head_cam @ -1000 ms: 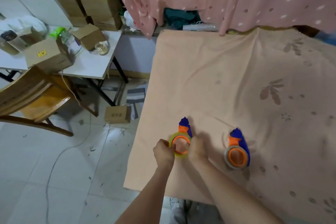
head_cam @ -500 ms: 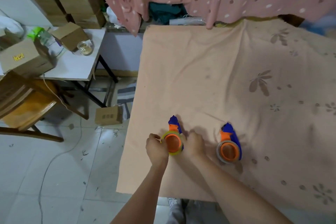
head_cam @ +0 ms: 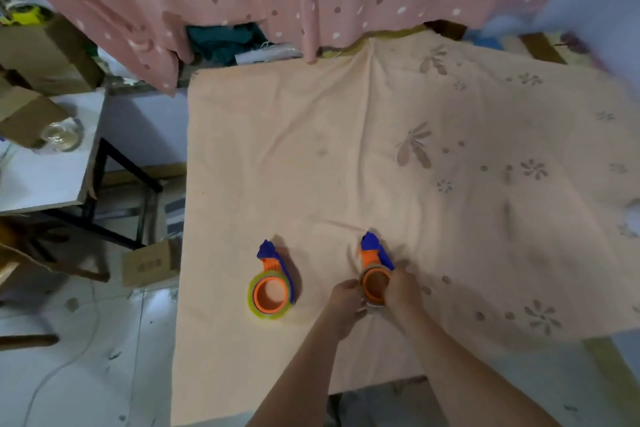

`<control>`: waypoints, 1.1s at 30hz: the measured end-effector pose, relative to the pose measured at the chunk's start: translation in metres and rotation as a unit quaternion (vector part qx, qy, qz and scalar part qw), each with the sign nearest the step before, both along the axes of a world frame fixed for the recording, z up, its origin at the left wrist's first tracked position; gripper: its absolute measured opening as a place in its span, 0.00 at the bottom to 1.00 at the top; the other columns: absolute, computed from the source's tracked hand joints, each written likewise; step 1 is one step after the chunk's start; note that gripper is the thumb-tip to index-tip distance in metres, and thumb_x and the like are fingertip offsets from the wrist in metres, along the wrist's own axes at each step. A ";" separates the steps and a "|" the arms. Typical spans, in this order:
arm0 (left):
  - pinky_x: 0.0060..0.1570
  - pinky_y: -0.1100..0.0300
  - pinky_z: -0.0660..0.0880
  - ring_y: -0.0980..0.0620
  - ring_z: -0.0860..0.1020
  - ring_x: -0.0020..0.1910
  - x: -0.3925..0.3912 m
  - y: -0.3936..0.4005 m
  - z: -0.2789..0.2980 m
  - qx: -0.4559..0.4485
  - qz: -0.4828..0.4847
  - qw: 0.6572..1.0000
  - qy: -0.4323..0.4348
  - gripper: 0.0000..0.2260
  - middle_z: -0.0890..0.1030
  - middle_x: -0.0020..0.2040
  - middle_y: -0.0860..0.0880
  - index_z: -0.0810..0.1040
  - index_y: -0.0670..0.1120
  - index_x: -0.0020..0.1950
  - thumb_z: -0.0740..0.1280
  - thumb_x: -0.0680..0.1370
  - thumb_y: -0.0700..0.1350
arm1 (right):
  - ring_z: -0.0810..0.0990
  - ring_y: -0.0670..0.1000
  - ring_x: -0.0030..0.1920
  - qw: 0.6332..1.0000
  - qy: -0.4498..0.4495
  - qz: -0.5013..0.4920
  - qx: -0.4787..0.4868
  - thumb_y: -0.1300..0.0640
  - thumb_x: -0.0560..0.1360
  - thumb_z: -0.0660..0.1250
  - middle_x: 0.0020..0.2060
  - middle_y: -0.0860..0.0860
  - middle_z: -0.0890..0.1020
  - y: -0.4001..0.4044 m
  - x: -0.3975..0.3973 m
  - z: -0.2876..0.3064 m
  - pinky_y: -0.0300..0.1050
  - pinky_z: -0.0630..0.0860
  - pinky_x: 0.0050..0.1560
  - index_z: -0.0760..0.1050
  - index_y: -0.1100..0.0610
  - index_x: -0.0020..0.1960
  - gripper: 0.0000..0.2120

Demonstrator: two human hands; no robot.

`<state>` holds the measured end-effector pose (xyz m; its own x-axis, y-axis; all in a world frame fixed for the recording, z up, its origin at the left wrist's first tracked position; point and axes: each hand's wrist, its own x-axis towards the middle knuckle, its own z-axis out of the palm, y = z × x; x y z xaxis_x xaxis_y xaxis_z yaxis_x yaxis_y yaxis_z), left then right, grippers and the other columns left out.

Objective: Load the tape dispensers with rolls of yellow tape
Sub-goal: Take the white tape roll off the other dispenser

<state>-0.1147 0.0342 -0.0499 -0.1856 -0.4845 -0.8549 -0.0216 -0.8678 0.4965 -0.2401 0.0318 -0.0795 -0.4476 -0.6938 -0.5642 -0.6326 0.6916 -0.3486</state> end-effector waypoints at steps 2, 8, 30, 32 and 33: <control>0.37 0.61 0.73 0.51 0.75 0.36 0.002 0.001 0.000 0.002 0.012 1.000 -0.003 0.08 0.80 0.41 0.45 0.78 0.44 0.49 0.61 0.81 0.36 | 0.76 0.49 0.40 0.999 -0.024 -0.019 -0.033 0.59 0.78 0.64 0.51 0.54 0.80 0.002 -0.003 0.004 0.36 0.68 0.36 0.73 0.60 0.61 0.13; 0.62 0.47 0.76 0.40 0.78 0.62 -0.001 -0.007 0.028 -0.046 -0.007 0.999 -0.007 0.13 0.78 0.62 0.44 0.74 0.51 0.65 0.65 0.81 0.52 | 0.83 0.51 0.33 0.982 -0.116 -0.108 -0.103 0.56 0.75 0.68 0.40 0.55 0.84 0.008 -0.015 0.046 0.40 0.77 0.30 0.79 0.60 0.46 0.06; 0.42 0.48 0.83 0.41 0.86 0.49 -0.211 0.093 0.144 -0.130 -0.305 0.904 0.269 0.19 0.86 0.52 0.39 0.83 0.47 0.57 0.72 0.70 0.54 | 0.78 0.43 0.37 0.914 -0.069 -0.335 -0.220 0.48 0.75 0.69 0.40 0.46 0.80 0.189 -0.179 0.164 0.33 0.71 0.29 0.71 0.49 0.52 0.10; 0.38 0.51 0.83 0.44 0.87 0.44 -0.235 0.105 0.150 -0.117 -0.322 0.900 0.271 0.12 0.88 0.47 0.41 0.86 0.49 0.51 0.70 0.73 0.53 | 0.79 0.43 0.37 0.910 -0.070 -0.336 -0.231 0.46 0.76 0.67 0.41 0.46 0.80 0.205 -0.200 0.168 0.33 0.72 0.30 0.72 0.51 0.53 0.11; 0.38 0.52 0.83 0.45 0.87 0.42 -0.249 0.111 0.153 -0.117 -0.328 0.897 0.271 0.11 0.88 0.46 0.42 0.87 0.49 0.49 0.69 0.74 0.53 | 0.79 0.44 0.37 0.909 -0.064 -0.337 -0.238 0.46 0.77 0.65 0.42 0.48 0.81 0.212 -0.212 0.171 0.33 0.72 0.31 0.74 0.53 0.55 0.12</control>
<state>-0.3633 0.1451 0.1032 -0.8541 -0.2728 -0.4427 -0.1911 -0.6272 0.7551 -0.4518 0.2438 0.0911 -0.8127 -0.4662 -0.3495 -0.0550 0.6585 -0.7506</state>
